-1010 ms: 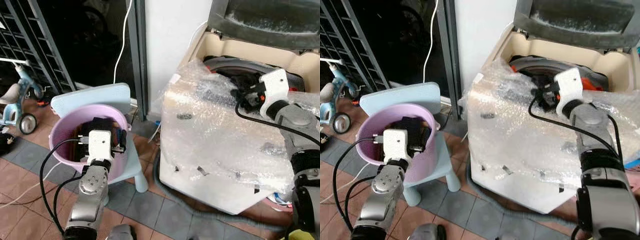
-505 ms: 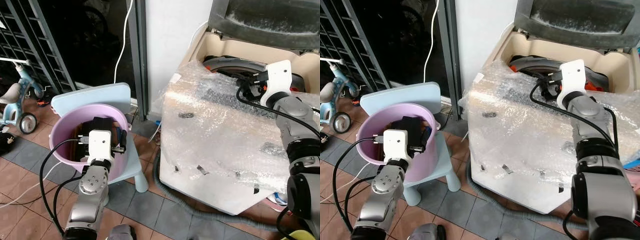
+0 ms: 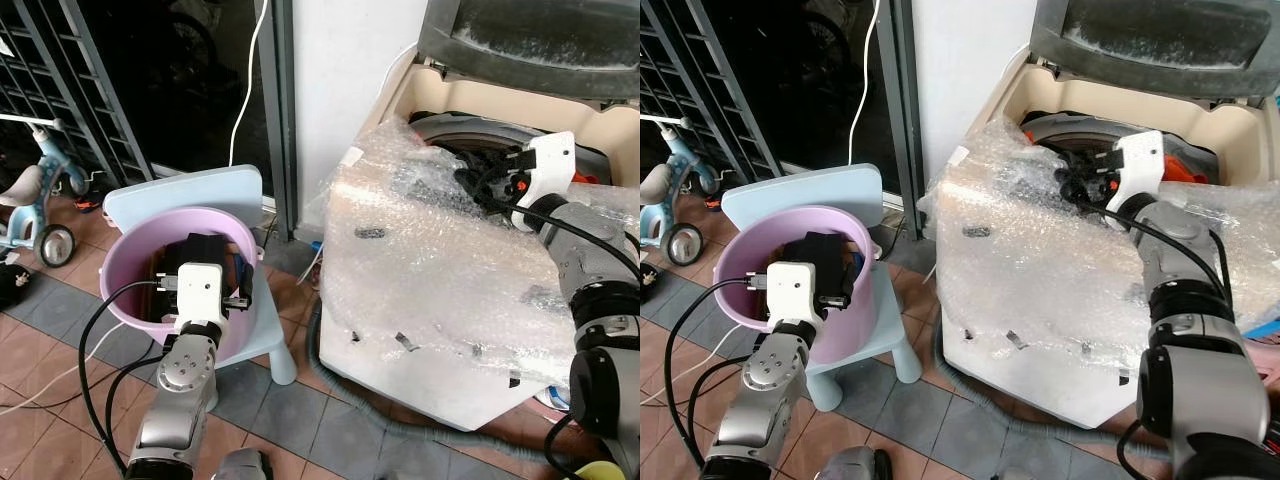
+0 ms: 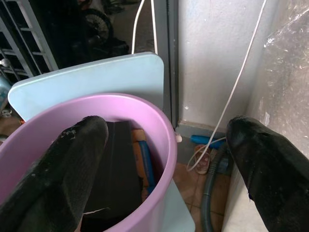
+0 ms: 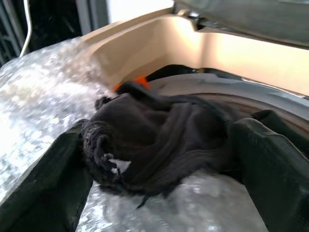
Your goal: Clothes washing
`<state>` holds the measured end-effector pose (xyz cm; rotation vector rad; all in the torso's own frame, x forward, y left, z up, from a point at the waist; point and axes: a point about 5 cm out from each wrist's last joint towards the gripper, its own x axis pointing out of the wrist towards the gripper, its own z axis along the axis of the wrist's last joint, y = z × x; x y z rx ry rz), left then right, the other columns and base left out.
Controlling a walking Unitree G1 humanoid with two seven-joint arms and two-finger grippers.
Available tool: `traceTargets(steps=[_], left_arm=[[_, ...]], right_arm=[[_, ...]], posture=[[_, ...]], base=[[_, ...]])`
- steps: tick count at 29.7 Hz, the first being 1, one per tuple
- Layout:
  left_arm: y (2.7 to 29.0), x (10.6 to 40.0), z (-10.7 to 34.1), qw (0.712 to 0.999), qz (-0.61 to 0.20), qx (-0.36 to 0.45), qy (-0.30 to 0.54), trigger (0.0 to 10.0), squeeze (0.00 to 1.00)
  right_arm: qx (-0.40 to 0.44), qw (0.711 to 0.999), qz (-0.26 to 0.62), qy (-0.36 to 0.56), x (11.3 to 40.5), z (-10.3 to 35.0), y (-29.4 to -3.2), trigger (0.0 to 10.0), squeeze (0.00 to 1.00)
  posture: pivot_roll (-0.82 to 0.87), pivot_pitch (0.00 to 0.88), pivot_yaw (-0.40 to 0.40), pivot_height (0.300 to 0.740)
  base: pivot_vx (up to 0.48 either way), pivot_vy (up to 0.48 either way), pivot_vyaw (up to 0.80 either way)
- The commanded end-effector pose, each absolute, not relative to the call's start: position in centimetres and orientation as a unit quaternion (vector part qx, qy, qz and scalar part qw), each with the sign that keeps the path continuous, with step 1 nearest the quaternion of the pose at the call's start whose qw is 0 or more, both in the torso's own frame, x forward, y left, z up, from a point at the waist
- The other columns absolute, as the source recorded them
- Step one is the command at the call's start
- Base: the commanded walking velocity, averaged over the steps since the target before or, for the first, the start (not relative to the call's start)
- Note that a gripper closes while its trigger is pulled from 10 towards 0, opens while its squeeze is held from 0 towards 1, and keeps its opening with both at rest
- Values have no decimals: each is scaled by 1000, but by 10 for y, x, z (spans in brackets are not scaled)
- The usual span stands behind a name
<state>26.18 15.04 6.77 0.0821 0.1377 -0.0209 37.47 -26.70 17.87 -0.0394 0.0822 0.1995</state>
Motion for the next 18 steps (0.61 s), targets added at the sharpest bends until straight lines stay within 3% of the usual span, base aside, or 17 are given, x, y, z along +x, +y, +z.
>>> traceTargets(steps=[1, 7, 13, 18], left_arm=[[150, 262, 69, 996, -19, 50, 71, 10000, 0], [151, 262, 69, 996, -19, 52, 73, 10000, 0], [150, 263, 68, 995, -22, 53, 76, 10000, 0], [149, 264, 68, 995, -24, 55, 77, 10000, 0]], right_arm=[[13, 998, 61, 27, 378, 186, -274, 10000, 0], [82, 995, -41, 34, 377, 183, -290, 10000, 0], [90, 984, -144, 53, 371, 180, -310, 10000, 0], [17, 982, -187, 3, 371, 202, -319, 10000, 0]], posture=[[-24, 0, 20, 740], [-20, 0, 22, 740], [-23, 0, 24, 740], [-25, 0, 26, 740]], base=[[0, 0, 0], [0, 0, 0], [0, 0, 0], [0, 0, 0]])
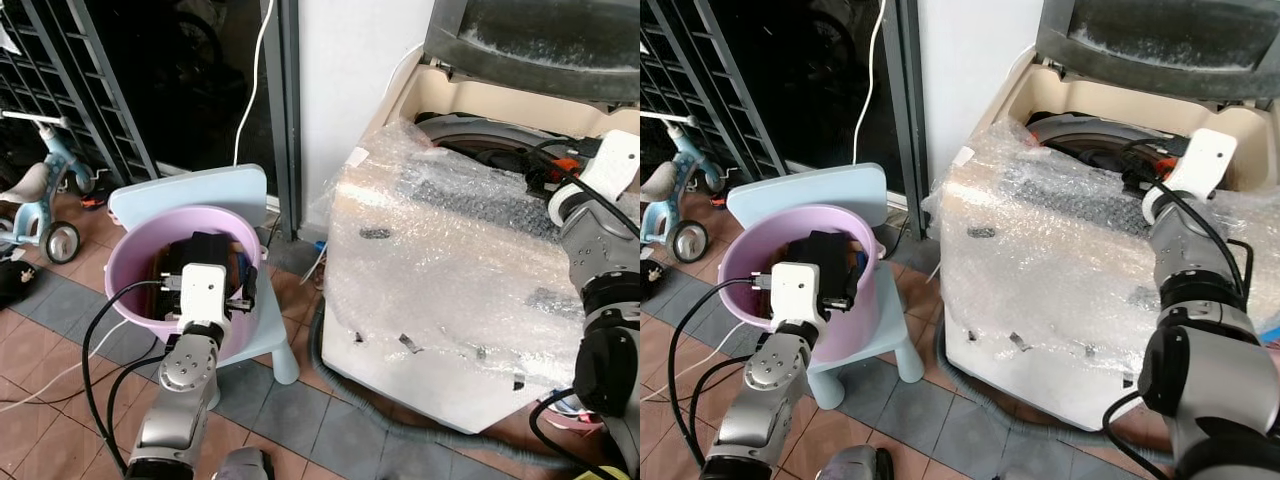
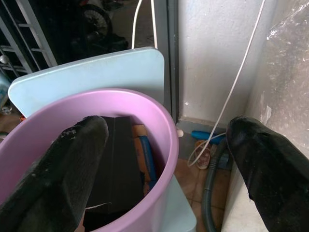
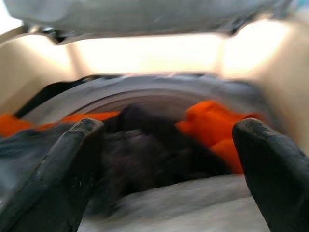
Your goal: Clothes washing
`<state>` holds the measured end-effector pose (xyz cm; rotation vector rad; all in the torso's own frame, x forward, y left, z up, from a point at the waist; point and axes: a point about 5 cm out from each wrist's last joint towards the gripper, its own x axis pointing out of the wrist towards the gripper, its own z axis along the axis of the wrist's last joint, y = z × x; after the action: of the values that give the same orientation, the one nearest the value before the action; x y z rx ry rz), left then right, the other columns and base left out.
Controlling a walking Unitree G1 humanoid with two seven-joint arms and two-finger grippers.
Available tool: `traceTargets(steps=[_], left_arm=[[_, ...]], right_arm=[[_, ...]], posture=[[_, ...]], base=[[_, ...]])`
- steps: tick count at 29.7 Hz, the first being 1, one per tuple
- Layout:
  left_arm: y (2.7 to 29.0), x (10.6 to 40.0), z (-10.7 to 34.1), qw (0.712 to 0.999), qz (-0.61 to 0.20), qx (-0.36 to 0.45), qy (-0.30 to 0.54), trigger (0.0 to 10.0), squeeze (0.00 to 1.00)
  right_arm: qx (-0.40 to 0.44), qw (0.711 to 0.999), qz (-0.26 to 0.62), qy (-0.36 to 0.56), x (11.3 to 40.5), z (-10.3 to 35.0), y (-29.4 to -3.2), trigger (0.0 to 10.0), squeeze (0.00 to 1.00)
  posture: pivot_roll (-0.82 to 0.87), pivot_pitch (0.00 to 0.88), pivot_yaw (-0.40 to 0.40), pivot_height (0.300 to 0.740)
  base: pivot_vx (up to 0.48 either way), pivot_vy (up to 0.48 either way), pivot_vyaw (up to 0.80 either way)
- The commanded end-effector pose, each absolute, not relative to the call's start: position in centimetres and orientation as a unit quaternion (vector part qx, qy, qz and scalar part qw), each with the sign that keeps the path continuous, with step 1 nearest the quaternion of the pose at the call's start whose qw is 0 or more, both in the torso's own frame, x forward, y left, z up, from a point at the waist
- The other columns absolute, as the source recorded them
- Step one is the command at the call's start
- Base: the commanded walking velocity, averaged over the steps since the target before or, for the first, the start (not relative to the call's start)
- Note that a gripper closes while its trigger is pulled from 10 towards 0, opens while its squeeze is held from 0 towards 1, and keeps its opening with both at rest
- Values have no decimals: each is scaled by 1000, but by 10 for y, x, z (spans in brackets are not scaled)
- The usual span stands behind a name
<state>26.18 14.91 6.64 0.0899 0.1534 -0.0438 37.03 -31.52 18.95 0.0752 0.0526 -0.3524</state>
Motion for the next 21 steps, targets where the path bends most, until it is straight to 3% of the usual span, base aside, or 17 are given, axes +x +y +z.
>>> traceTargets(steps=[1, 4, 10, 21], left_arm=[[149, 264, 67, 995, -25, 56, 79, 10000, 0], [148, 263, 64, 994, -26, 58, 84, 10000, 0], [145, 264, 65, 996, -24, 50, 76, 10000, 0], [138, 270, 65, 996, -25, 40, 74, 10000, 0]], right_arm=[[-27, 978, -204, -31, 370, 215, -322, 10000, 0], [-87, 968, -212, -98, 368, 237, -317, 10000, 0], [-128, 964, -171, -159, 360, 242, -298, 10000, 0], [-194, 964, -55, -176, 299, 173, -218, 10000, 0]], posture=[[-27, 0, 27, 740], [-34, 0, 30, 740], [-47, 0, 31, 740], [-77, 0, 50, 740]], base=[[0, 0, 0], [0, 0, 0], [0, 0, 0], [0, 0, 0]])
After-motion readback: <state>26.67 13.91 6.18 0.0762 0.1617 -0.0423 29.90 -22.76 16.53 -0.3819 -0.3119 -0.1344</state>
